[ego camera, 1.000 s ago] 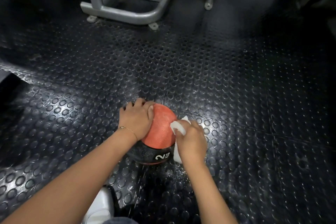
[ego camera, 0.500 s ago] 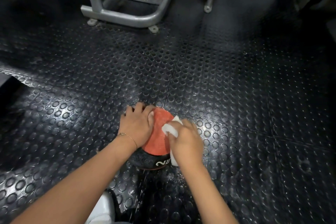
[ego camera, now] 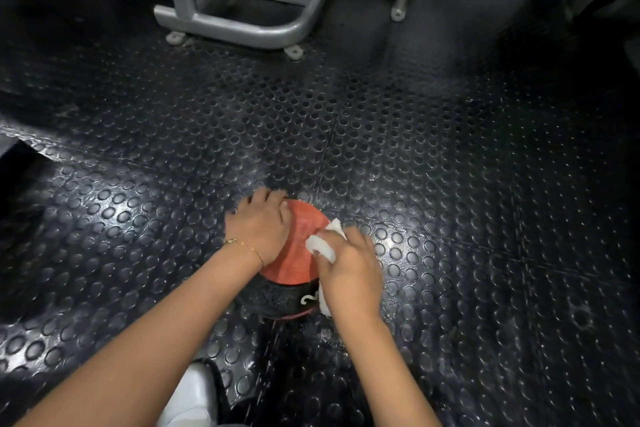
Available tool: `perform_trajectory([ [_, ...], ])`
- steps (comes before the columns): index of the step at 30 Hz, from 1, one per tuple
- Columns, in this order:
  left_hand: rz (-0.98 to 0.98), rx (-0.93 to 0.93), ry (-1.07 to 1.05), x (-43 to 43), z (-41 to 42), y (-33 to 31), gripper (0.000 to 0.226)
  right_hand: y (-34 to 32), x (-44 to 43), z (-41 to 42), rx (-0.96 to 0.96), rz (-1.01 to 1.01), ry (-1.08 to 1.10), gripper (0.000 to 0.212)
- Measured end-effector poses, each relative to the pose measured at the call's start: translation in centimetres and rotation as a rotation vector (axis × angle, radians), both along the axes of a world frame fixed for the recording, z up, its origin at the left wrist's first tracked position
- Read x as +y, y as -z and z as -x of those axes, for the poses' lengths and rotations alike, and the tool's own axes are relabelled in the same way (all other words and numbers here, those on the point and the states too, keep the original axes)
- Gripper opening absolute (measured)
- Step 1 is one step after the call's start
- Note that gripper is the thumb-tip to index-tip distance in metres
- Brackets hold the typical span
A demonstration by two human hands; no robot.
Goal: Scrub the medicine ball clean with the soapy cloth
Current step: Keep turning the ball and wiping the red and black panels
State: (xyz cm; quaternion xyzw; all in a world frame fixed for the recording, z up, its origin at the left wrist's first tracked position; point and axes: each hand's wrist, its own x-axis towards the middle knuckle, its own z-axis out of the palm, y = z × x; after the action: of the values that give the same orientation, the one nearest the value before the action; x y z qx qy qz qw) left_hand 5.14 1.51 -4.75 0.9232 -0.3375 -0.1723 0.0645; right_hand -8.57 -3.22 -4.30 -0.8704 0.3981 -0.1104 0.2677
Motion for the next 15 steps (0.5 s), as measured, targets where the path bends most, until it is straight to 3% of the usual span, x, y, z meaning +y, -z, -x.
perform_trajectory([
  [3,0.039,0.048,0.11,-0.1,0.3,0.3,0.044,0.6,0.3,0.1,-0.062,-0.068,-0.032,0.025],
  [6,0.063,0.121,0.096,0.8,-0.6,0.3,0.043,1.3,-1.7,1.1,-0.174,-0.386,0.279,0.024],
  [8,0.079,0.145,0.064,1.5,-1.6,0.2,0.042,1.4,-3.1,2.3,-0.278,-0.48,0.412,0.025],
  [12,0.134,0.178,-0.102,2.7,-2.3,0.3,0.036,1.0,-2.6,1.4,-0.192,-0.577,0.207,0.028],
  [15,0.163,0.136,-0.108,3.7,-1.4,0.5,0.033,1.0,-0.6,-0.9,-0.166,-0.513,0.044,0.024],
])
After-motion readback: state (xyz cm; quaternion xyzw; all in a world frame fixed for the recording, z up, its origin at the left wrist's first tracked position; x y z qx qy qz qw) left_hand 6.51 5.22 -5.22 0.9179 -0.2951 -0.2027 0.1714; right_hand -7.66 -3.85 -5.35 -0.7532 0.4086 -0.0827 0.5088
